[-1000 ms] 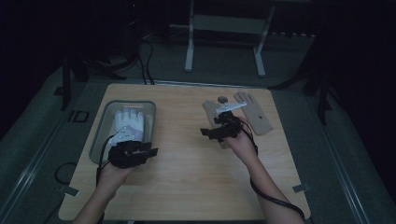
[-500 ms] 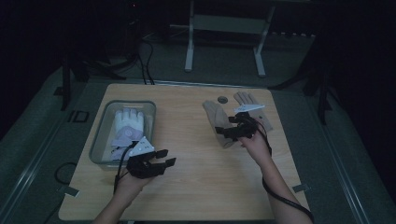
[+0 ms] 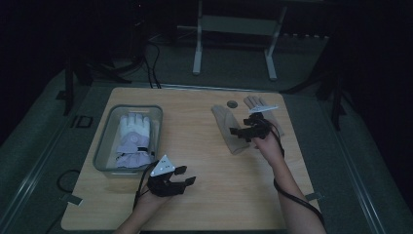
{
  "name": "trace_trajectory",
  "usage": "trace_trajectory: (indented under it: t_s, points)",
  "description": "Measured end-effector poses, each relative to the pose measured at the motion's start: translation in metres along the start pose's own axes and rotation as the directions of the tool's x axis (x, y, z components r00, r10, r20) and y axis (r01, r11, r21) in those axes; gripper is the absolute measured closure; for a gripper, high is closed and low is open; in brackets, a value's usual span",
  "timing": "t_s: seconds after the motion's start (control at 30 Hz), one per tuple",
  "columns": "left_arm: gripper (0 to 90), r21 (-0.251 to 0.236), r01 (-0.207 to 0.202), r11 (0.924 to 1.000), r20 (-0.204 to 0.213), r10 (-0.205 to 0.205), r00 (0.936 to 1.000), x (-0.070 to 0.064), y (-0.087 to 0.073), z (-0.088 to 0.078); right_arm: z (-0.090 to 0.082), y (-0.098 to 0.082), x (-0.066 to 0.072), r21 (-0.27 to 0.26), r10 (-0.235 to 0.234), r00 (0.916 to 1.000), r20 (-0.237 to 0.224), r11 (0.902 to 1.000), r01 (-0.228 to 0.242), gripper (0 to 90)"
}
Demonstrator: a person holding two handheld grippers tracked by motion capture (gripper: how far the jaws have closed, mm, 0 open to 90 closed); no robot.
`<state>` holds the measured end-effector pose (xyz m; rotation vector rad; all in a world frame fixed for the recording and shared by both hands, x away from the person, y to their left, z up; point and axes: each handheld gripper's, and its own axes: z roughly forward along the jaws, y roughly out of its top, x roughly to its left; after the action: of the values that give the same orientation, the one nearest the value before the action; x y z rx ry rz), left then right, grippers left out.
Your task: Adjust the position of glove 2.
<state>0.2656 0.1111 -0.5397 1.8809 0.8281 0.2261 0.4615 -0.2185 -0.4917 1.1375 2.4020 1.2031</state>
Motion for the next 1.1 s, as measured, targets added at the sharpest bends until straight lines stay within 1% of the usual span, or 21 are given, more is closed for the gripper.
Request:
trace_trajectory:
  t_s: [0.03,0.07,0.13,0.17,0.2,0.23,0.33,0.37,0.43,0.47,0.5,0.53,0.6,0.63,0.67,0.7,0.83,0.87,1.0,1.03,1.1]
  points:
    - [41.3,0.006,-0.003,1.0000,-0.008,0.003,1.0000,0.000,-0.002,0.001,0.002,0.000,-0.002,0.003,0.008,0.9999,0.006,1.0000,-0.008,16.3]
    - [39.9,0.010,-0.004,0.9999,-0.010,0.004,0.9999,0.000,-0.004,0.003,0.007,-0.001,-0.005,0.026,0.008,0.9999,0.007,0.9996,-0.008,16.4]
    - [38.2,0.008,-0.006,0.9999,-0.017,0.007,0.9998,0.000,-0.006,0.004,0.009,-0.001,-0.006,0.031,0.009,0.9999,0.014,0.9995,-0.010,15.8]
    - [33.5,0.008,0.001,1.0000,-0.016,-0.001,0.9999,0.000,-0.007,0.005,0.014,-0.001,-0.008,0.032,0.007,1.0000,0.007,0.9995,-0.007,12.1]
    - [33.5,0.007,0.006,1.0000,-0.021,-0.006,0.9998,0.001,-0.008,0.006,0.014,-0.001,-0.008,0.032,0.007,1.0000,0.007,0.9995,-0.007,12.1]
    - [29.7,0.007,0.010,0.9999,-0.029,-0.010,0.9995,0.001,-0.009,0.006,0.015,-0.001,-0.008,0.020,0.003,0.9999,0.017,0.9998,-0.004,11.3]
    - [22.6,0.010,-0.006,0.9999,-0.036,0.006,0.9993,0.002,-0.012,0.008,0.023,0.000,-0.008,0.005,0.003,0.9989,0.048,1.0000,-0.003,11.3]
    - [18.4,0.013,-0.011,0.9999,-0.027,0.011,0.9996,0.003,-0.013,0.008,0.026,0.000,-0.009,0.008,0.008,0.9982,0.060,0.9999,-0.008,11.4]
    - [15.2,0.025,-0.012,0.9996,-0.006,0.012,0.9999,0.005,-0.015,0.009,0.028,0.000,-0.010,0.005,0.009,0.9979,0.064,0.9999,-0.009,12.0]
    - [14.2,0.023,-0.019,0.9995,-0.011,0.019,0.9998,0.005,-0.016,0.009,0.030,0.001,-0.013,0.000,-0.008,0.9962,0.087,1.0000,0.008,15.6]
    - [14.2,0.012,-0.022,0.9997,-0.010,0.022,0.9997,0.006,-0.017,0.008,0.030,0.001,-0.013,0.000,-0.008,0.9962,0.087,1.0000,0.008,15.6]
    - [13.3,0.004,-0.023,0.9997,-0.012,0.023,0.9997,0.007,-0.018,0.007,0.030,0.001,-0.013,0.001,-0.021,0.9947,0.100,0.9998,0.021,18.8]
    - [5.6,0.003,-0.004,1.0000,0.014,0.004,0.9999,0.010,-0.020,0.008,0.032,0.002,-0.015,0.002,-0.036,0.9918,0.122,0.9994,0.036,22.1]
    - [3.4,0.003,-0.002,1.0000,0.020,0.002,0.9998,0.011,-0.021,0.008,0.033,0.002,-0.016,0.004,-0.041,0.9918,0.121,0.9992,0.041,24.3]
    - [3.3,0.001,-0.005,1.0000,0.017,0.005,0.9998,0.012,-0.022,0.008,0.035,0.003,-0.017,0.008,-0.046,0.9911,0.125,0.9989,0.046,24.6]
    - [3.3,-0.001,-0.007,1.0000,0.015,0.007,0.9999,0.012,-0.023,0.008,0.040,0.003,-0.018,0.025,-0.072,0.9876,0.140,0.9973,0.069,26.7]
    - [3.4,-0.005,-0.011,0.9999,0.015,0.011,0.9998,0.012,-0.024,0.007,0.050,0.003,-0.018,0.043,-0.094,0.9835,0.154,0.9951,0.089,30.6]
    - [3.4,-0.011,-0.015,0.9998,0.011,0.015,0.9998,0.012,-0.024,0.007,0.057,0.002,-0.018,0.055,-0.107,0.9826,0.152,0.9935,0.099,32.2]
    - [3.5,-0.017,-0.009,0.9998,0.019,0.009,0.9998,0.011,-0.023,0.006,0.064,0.002,-0.018,0.064,-0.113,0.9818,0.153,0.9925,0.104,33.2]
    - [4.0,-0.014,-0.010,0.9999,0.024,0.011,0.9997,0.011,-0.023,0.006,0.073,0.002,-0.020,0.085,-0.096,0.9817,0.164,0.9929,0.083,33.6]
    - [4.0,-0.018,-0.015,0.9997,0.014,0.015,0.9998,0.010,-0.023,0.005,0.075,0.002,-0.020,0.093,-0.093,0.9803,0.174,0.9926,0.078,33.6]
